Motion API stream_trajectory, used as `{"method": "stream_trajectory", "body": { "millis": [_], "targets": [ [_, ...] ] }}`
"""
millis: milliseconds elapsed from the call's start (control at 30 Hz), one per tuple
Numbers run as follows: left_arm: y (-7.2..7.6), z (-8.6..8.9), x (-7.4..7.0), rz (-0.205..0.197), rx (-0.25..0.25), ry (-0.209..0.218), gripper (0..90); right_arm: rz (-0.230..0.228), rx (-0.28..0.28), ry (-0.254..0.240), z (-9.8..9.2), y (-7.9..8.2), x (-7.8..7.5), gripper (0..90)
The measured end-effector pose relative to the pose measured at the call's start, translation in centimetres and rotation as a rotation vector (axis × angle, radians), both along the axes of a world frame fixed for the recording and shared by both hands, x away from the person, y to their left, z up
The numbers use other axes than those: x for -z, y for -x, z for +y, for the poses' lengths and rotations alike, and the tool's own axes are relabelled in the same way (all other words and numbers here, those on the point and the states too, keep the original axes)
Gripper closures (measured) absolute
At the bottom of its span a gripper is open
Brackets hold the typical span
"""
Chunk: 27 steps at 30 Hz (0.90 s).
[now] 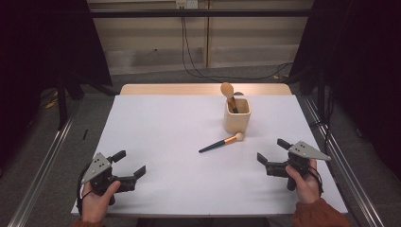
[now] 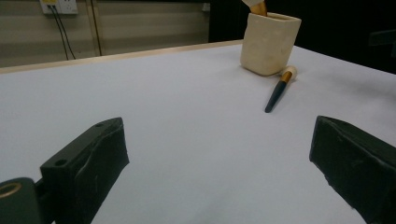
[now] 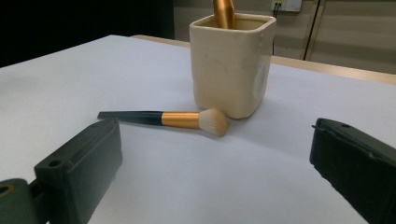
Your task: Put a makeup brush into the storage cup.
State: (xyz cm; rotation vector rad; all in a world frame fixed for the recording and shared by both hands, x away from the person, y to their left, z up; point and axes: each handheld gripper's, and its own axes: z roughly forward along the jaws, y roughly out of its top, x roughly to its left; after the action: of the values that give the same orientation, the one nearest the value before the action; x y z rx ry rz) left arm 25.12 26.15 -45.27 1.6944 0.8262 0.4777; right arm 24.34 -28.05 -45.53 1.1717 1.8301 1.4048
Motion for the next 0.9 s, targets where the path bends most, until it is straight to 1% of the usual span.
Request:
{"method": "stream_trajectory", "body": {
  "millis": [33,200,300,367,433,633,667,700,733,767,833,900],
  "targets": [
    [0.0,0.0,0.0,-0.003,0.0,-0.003,4.0,-0.005,-0.005,0.011,-0.2,0.2,0.0,1.9],
    [0.1,0.1,0.0,0.001,-0.007,-0.002,4.0,-0.004,0.005,0.013,-0.6,1.4,0.2,1.9],
    [0.1,0.1,0.0,-0.002,-0.006,-0.006,4.0,-0.009,0.005,0.02,-1.1,1.7,0.2,1.9],
    [0.1,0.0,-0.1,-0.002,-0.006,-0.004,3.9,-0.015,0.017,0.005,-1.4,2.0,0.2,1.9],
    [0.1,-0.1,0.0,-0.001,-0.004,-0.003,3.8,-0.013,0.014,0.005,-1.4,2.1,0.3,1.8],
    [0.1,0.0,0.0,-0.003,-0.003,-0.006,3.9,-0.011,-0.001,0.007,-1.2,2.0,0.4,1.8],
    [0.1,0.0,0.0,-0.003,-0.003,-0.007,3.9,-0.005,-0.002,-0.002,-1.0,2.0,0.4,1.8],
    [0.1,0.0,0.0,-0.005,-0.002,-0.007,3.9,-0.005,-0.006,0.0,-1.0,2.0,0.4,1.8],
    [0.1,0.0,0.0,-0.005,-0.001,-0.009,3.9,-0.007,-0.01,0.007,-1.0,1.9,0.4,1.8],
    [0.1,0.0,0.0,-0.001,-0.003,-0.006,3.9,-0.011,-0.011,0.003,-0.9,1.9,0.3,1.8],
    [0.0,0.2,0.1,-0.004,-0.002,-0.015,3.9,-0.011,-0.01,-0.002,-0.8,1.8,0.3,1.7],
    [0.0,0.2,0.1,-0.001,-0.002,-0.006,3.8,-0.007,-0.012,-0.003,-0.7,1.6,0.3,1.7]
  ]
}}
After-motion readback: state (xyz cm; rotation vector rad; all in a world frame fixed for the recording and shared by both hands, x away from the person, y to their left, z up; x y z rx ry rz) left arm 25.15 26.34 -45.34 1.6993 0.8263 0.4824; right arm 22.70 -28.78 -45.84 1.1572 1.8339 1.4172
